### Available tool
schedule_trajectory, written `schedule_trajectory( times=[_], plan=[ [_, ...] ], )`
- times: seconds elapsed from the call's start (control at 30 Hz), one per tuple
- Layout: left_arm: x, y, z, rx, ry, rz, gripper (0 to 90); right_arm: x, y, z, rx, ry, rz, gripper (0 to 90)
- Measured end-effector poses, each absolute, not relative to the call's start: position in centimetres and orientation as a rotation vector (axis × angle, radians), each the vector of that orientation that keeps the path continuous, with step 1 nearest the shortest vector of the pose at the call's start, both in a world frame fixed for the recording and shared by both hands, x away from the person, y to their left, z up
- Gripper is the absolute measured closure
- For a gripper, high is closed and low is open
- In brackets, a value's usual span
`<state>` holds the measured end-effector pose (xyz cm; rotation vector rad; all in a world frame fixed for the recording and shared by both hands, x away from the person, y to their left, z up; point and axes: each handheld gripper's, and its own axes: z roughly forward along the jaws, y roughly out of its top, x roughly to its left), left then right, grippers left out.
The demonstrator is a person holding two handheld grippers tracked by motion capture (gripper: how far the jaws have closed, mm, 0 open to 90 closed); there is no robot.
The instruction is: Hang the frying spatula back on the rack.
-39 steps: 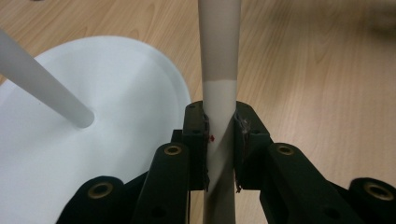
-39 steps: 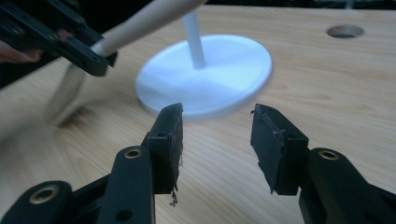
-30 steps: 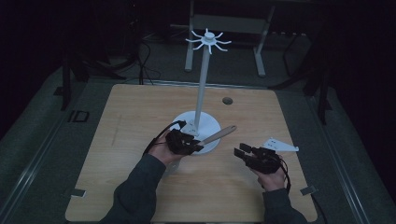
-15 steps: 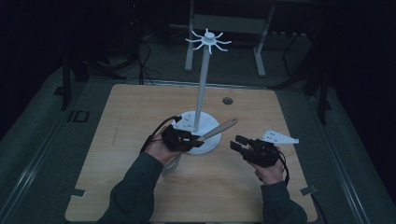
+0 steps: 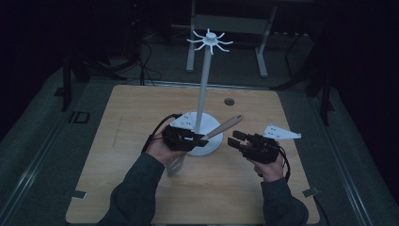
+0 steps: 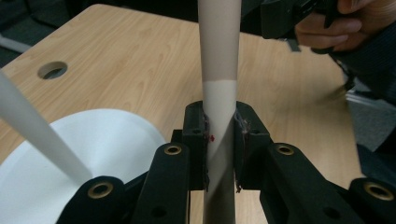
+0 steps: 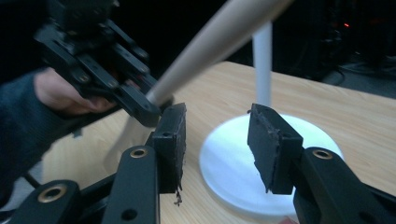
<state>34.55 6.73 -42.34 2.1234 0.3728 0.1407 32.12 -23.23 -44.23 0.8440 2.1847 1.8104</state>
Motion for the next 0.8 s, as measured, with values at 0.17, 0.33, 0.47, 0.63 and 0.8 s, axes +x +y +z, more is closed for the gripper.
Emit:
schedule_trajectory(
  times=[0.17, 0.33, 0.47, 0.63, 0.8],
  plan=[
    [34.6, 6.8, -42.3, 2.094, 0.352, 0.098, 77.9, 32.2, -22.5, -43.6, 0.796, 2.195, 1.850, 56.8],
    [34.5, 7.0, -42.2, 2.066, 0.323, 0.059, 77.9, 32.3, -21.8, -43.1, 0.746, 2.202, 1.896, 57.0],
    [34.5, 7.1, -42.1, 2.039, 0.307, 0.024, 77.8, 32.4, -21.4, -42.8, 0.714, 2.203, 1.934, 57.1],
    [34.5, 7.2, -42.0, 2.017, 0.289, -0.005, 77.8, 32.6, -21.0, -42.5, 0.676, 2.210, 1.992, 57.5],
    [34.4, 7.1, -41.9, 2.000, 0.254, -0.038, 77.8, 32.8, -20.4, -42.4, 0.608, 2.218, 2.053, 59.5]
  ],
)
